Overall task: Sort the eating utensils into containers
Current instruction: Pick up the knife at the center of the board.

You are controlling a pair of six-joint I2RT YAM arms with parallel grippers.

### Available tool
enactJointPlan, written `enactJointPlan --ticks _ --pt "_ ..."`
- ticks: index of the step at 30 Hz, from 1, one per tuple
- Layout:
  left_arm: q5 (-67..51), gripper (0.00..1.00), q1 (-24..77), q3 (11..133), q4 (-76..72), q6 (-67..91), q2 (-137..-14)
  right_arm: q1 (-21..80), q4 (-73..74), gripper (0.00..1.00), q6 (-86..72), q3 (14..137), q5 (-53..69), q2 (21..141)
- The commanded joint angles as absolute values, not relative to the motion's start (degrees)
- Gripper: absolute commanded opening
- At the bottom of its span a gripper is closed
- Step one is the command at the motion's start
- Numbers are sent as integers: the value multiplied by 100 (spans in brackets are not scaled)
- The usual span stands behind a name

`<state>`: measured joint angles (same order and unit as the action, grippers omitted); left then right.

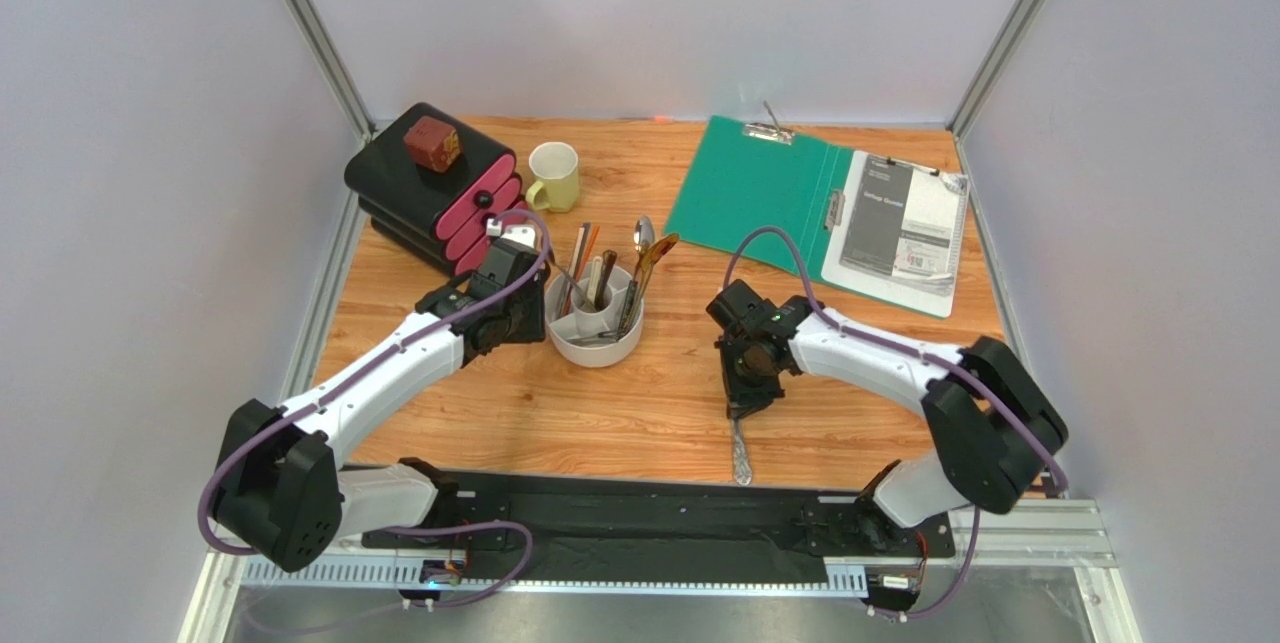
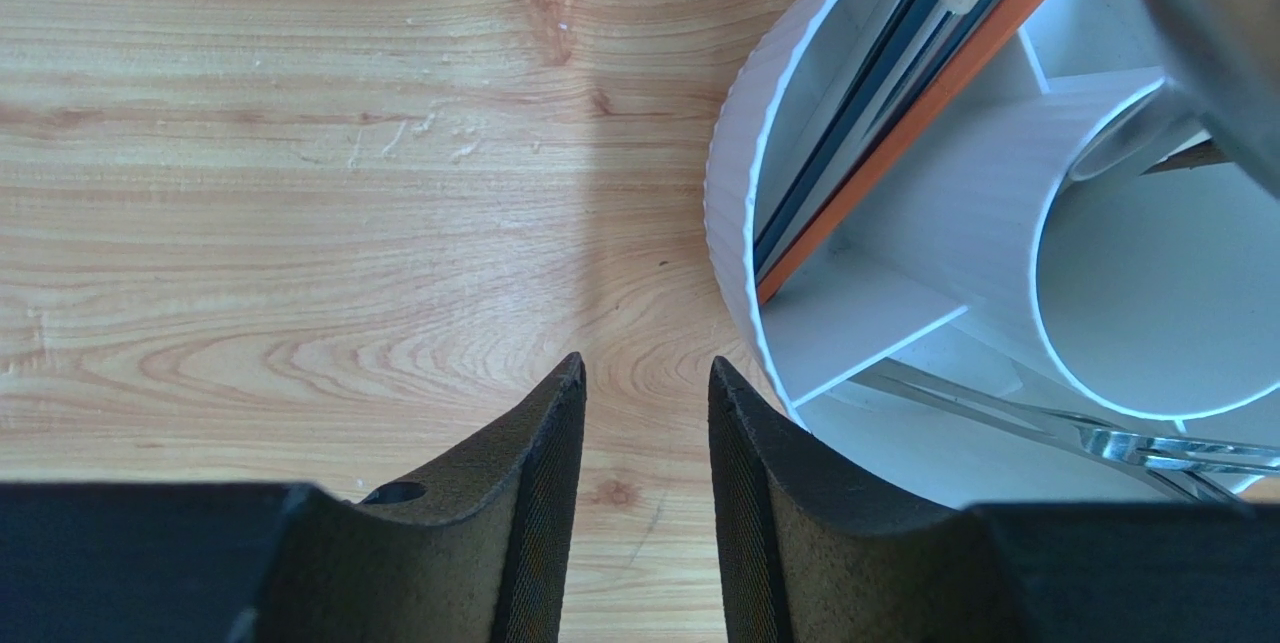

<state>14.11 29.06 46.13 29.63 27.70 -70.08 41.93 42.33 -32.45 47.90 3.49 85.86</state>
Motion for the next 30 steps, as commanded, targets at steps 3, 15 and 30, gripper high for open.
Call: enactJointPlan --ticks 3,15,30 --pt "1371 41 2918 4755 2971 2768 -6944 4210 4544 0 -3313 5062 -325 7568" --pt "1415 41 2918 4632 3085 3059 -6697 4219 3684 0 -2883 6467 -783 7540" --pt "1573 41 2918 4351 3340 3085 -6267 4509 1856 0 -2513 8077 -1187 9272"
